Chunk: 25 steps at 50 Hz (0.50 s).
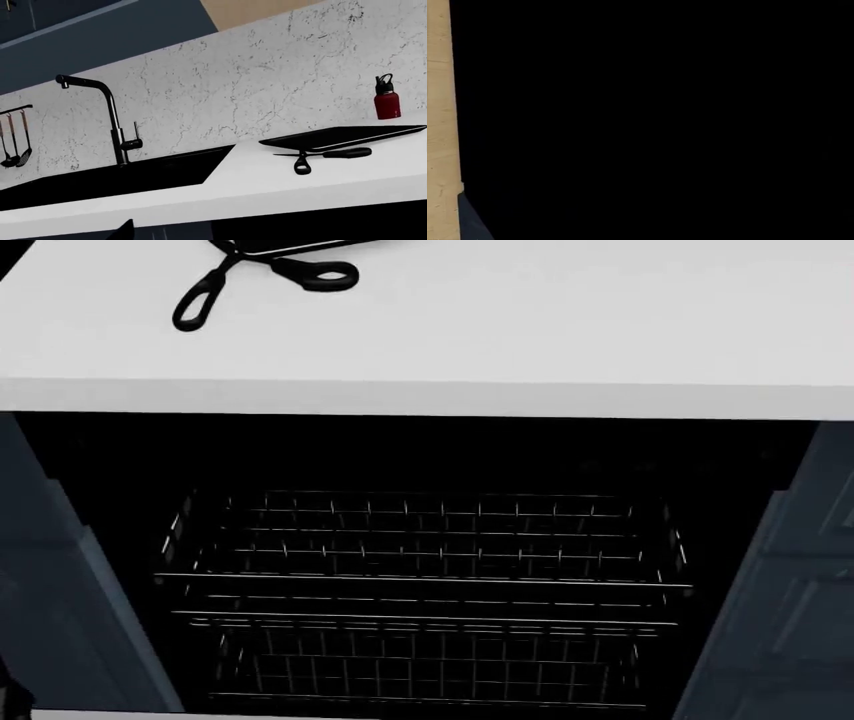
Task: Open the dishwasher door
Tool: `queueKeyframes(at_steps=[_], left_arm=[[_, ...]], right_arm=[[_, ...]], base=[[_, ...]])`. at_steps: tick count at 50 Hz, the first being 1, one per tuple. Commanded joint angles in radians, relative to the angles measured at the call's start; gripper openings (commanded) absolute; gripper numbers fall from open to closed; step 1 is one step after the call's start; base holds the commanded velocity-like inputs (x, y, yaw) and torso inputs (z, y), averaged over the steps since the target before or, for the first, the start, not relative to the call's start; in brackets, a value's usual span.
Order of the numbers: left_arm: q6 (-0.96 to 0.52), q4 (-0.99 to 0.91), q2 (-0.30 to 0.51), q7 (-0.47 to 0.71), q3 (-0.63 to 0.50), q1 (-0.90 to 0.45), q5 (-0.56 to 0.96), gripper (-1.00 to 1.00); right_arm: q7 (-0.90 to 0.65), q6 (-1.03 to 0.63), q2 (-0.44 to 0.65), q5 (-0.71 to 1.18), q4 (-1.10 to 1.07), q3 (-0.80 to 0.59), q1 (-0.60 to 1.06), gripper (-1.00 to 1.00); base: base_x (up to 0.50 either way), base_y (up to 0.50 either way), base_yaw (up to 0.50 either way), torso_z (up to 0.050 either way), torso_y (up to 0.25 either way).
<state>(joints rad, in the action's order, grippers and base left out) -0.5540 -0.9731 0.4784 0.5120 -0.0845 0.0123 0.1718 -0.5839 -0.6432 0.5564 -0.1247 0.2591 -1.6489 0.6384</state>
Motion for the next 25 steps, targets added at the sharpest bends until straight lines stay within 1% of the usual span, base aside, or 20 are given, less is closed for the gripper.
queueKeyframes(at_steps=[1,15,16,25], left_arm=[[0.008,-0.022,0.007,-0.014,0.014,0.014,0.024,1.00],[0.026,-0.027,0.016,-0.007,0.021,0.026,0.040,1.00],[0.050,-0.028,0.021,-0.009,0.013,0.037,0.026,1.00],[0.040,-0.033,0.024,-0.002,0.022,0.028,0.055,1.00]], right_arm=[[0.287,0.095,-0.114,0.004,0.055,-0.125,-0.126,-1.00],[0.253,0.201,-0.172,0.001,0.209,-0.152,-0.202,-1.00],[0.246,0.212,-0.178,0.000,0.227,-0.156,-0.212,-1.00],[0.226,0.304,-0.234,0.001,0.383,-0.168,-0.257,-1.00]], base=[[0.01,0.01,0.02,-0.011,-0.014],[0.02,0.01,0.02,-0.012,-0.013],[0.02,0.01,0.03,-0.012,-0.011],[0.02,0.01,0.02,-0.010,-0.006]])
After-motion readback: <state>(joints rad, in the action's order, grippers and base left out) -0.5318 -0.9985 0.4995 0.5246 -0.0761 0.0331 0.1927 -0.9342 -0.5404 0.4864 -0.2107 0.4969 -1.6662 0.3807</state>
